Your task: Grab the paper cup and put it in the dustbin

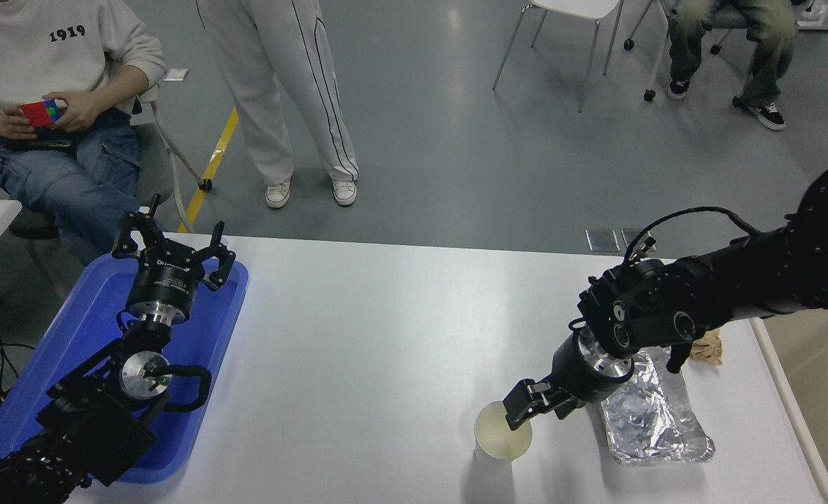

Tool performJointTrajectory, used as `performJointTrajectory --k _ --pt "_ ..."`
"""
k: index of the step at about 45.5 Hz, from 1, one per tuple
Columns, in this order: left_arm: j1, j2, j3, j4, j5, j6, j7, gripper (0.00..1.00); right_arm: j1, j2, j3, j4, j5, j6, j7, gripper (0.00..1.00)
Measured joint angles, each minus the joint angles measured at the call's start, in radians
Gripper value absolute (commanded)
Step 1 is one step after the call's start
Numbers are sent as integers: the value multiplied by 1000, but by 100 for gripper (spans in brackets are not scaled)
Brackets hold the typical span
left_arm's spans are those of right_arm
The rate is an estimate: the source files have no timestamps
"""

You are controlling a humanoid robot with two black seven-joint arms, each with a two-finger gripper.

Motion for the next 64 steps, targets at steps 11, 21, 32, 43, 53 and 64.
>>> performJointTrajectory --k 11,21,32,43,53,64 --pt "0 0 0 0 0 0 0 100 -37 15 4 -22 7 -7 0 28" --pt "0 0 0 0 0 0 0 100 -50 20 10 -26 9 -4 1 0" --pt "0 0 0 0 0 0 0 100 -52 23 13 -27 29 3 1 0" --pt "0 0 0 0 0 0 0 100 -44 20 13 -25 50 7 1 0" --pt "0 0 0 0 0 0 0 100 12 -1 0 -11 57 49 3 0" --pt "0 0 0 0 0 0 0 100 150 -45 -24 -2 60 207 4 0"
